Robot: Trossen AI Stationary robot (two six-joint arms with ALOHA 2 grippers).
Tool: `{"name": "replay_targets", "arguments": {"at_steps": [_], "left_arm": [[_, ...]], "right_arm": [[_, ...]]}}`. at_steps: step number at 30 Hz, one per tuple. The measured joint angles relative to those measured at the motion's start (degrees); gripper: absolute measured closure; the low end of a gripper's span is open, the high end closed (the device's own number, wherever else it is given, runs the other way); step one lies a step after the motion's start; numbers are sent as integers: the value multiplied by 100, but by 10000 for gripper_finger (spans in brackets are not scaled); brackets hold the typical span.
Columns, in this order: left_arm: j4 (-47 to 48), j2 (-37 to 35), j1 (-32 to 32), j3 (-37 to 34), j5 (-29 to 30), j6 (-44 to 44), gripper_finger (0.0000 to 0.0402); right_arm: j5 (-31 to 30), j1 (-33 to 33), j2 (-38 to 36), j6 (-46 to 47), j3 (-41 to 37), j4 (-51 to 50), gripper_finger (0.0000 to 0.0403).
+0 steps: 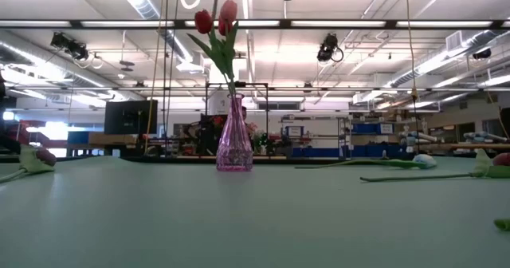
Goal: Sort flowers into vase by color
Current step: Put the pink flower into the violet vase
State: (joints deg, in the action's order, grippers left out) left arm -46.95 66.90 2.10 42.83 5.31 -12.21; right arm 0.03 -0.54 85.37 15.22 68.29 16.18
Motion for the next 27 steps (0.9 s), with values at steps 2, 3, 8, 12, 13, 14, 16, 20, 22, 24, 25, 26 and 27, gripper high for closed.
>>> {"name": "replay_targets", "arguments": {"at_steps": [2,3,8,12,13,14,16,20,22,24,25,26,27], "left_arm": [[3,88,1,33,-4,0,382],[2,130,1,33,-13,0,382],[-37,333,-1,35,-19,-1,382],[-92,371,-46,35,-15,0,381],[-151,371,-65,35,-16,0,381],[-209,371,-91,35,-19,0,381],[-327,369,-144,35,-17,0,381],[-400,369,-203,35,-17,0,381],[-404,402,-204,35,-17,0,381],[-467,446,-204,35,-19,0,381],[-466,451,-204,35,-19,0,381],[-492,477,-204,35,-19,-1,381],[-556,514,-207,38,-19,-2,381]], "right_arm": [[78,-13,-12,-4,-2,60,202],[143,-30,-12,-14,-2,128,202],[371,-117,-27,-23,-2,215,204],[530,-196,-27,97,-4,178,221],[606,-219,-27,112,-2,157,229],[694,-235,-27,120,-4,125,237],[813,-266,-25,117,-4,97,253],[915,-318,-25,114,-4,114,276],[1014,-347,-25,116,-4,125,279],[1035,-373,-25,114,-4,132,280],[1036,-380,-25,114,-4,130,280],[1037,-391,-25,114,-4,117,280],[1037,-403,-25,114,-4,106,280]]}}
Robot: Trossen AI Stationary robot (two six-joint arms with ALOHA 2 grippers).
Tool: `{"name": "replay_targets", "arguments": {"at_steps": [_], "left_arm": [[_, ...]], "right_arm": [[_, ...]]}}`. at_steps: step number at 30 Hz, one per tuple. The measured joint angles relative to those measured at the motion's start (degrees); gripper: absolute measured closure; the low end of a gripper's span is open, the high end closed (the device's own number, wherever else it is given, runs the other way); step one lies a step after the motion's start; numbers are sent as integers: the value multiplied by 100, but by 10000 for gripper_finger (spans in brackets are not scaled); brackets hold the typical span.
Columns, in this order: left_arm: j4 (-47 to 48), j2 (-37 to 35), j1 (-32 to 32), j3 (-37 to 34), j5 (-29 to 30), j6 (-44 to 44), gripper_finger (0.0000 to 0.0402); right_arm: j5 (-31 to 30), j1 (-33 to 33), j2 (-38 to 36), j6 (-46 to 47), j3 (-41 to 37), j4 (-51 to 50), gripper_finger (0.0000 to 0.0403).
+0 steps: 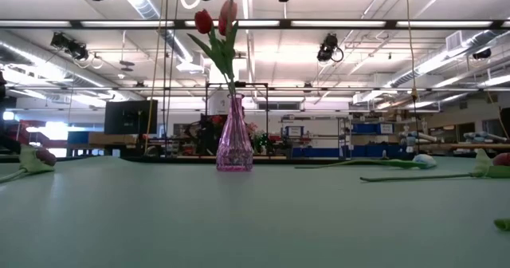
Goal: Sort flowers into vase by color
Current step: Put the pink flower into the violet vase
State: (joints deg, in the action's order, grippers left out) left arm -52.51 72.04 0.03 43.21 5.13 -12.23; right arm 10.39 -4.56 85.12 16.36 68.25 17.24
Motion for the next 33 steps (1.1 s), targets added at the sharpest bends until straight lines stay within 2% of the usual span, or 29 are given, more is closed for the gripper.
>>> {"name": "replay_targets", "arguments": {"at_steps": [7,12,14,18,22,27,30,33], "left_arm": [[-44,78,-19,2,0,-11,381],[-44,78,-19,2,10,-43,376],[-43,76,-19,2,68,-34,366],[119,-8,-24,-3,107,311,323],[1289,-664,-30,-4,134,513,262],[3922,-1794,-17,-15,125,443,195],[4804,-2491,-19,-171,137,413,185],[4992,-3136,-17,-640,284,404,191]], "right_arm": [[146,-59,0,11,-2,-5,297],[270,-67,0,-97,0,-4,373],[281,-69,0,-262,0,-10,391],[-57,-67,0,-468,0,-164,395],[-1085,32,0,-842,4,-622,398],[-2435,183,0,-1465,2,-1093,400],[-2595,212,1,-1944,1,-1036,401],[-2575,118,29,-2160,0,-708,401]]}}
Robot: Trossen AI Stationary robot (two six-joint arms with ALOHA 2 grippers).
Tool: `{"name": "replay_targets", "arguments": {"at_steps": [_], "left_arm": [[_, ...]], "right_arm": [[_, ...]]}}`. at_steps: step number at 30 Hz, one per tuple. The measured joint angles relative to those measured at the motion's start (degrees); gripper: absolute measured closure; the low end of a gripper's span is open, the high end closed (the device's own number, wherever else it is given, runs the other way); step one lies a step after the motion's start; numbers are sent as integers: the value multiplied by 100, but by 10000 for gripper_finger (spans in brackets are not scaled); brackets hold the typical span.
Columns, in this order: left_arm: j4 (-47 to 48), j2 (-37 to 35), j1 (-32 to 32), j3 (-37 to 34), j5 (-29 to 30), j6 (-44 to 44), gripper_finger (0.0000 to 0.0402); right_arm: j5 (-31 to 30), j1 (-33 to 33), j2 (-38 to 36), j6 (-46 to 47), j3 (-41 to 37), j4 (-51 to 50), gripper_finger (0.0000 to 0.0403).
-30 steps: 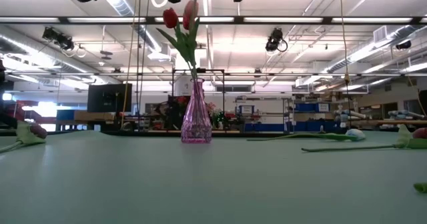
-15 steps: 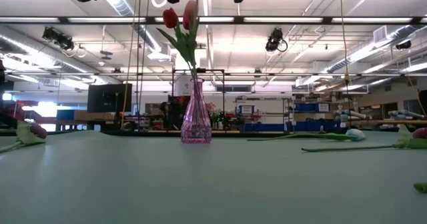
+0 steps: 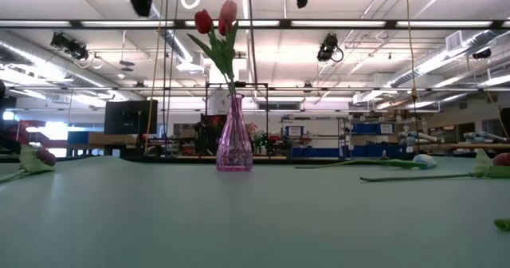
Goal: Sort flowers into vase by color
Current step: Put the pink flower into the violet vase
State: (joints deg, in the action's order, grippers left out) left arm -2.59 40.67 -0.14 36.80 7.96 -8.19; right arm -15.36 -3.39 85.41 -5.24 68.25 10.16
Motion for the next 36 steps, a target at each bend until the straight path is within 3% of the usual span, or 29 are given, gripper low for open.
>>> {"name": "replay_targets", "arguments": {"at_steps": [7,11,18,27,36], "left_arm": [[-10,-1011,-2,-1039,295,24,214],[17,-1208,0,-1356,293,-32,218],[-20,-1271,-1,-1399,293,-22,218],[-20,-1258,-2,-1399,293,-17,218],[-18,-1258,-2,-1399,293,-17,218]], "right_arm": [[7,-310,27,-200,0,724,402],[409,-550,248,-87,4,1118,402],[621,-691,735,-99,-2,1214,402],[645,-696,733,-82,0,1059,392],[660,-763,734,512,0,439,368]]}}
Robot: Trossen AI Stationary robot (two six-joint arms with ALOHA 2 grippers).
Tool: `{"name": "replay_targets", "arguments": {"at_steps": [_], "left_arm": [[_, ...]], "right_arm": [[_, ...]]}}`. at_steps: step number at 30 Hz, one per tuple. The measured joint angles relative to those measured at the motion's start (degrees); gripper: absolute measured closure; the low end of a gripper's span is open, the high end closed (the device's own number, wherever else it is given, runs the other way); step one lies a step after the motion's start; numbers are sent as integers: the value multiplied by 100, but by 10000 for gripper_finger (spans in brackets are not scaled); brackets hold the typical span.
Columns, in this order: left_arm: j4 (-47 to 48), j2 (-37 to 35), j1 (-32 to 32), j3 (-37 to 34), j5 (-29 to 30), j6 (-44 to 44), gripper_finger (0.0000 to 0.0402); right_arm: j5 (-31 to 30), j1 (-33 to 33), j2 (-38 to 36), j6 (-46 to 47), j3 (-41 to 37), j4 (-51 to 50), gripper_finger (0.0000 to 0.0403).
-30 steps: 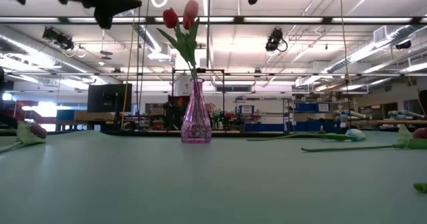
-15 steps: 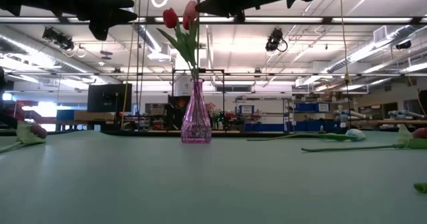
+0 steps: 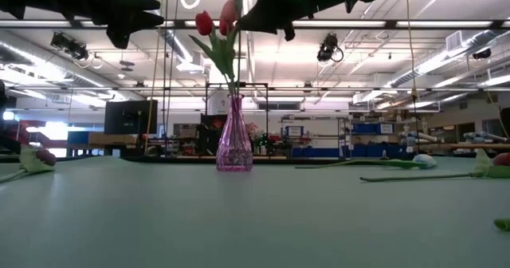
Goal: Sort flowers into vase by color
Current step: Put the pink flower into the violet vase, then put the right dark red flower into the transparent vase
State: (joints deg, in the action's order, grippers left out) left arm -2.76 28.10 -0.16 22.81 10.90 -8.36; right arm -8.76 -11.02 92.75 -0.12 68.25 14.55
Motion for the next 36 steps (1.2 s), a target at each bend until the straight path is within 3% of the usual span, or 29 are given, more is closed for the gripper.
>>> {"name": "replay_targets", "arguments": {"at_steps": [3,8,13,17,25,36], "left_arm": [[-3,0,0,0,59,-32,218],[-125,105,-12,7,1904,-1695,218],[-132,120,-4,7,2020,-1930,218],[-148,115,-4,7,2035,-1932,218],[-69,110,2,7,1922,-1470,218],[-131,111,2,7,3,-1498,218]], "right_arm": [[1,-42,0,220,0,-172,331],[127,-106,-27,355,0,-675,235],[136,-112,-65,360,0,-690,163],[204,-108,-61,350,0,-733,151],[263,-116,-440,179,2,-945,167],[1752,-307,-1773,487,2,-2016,151]]}}
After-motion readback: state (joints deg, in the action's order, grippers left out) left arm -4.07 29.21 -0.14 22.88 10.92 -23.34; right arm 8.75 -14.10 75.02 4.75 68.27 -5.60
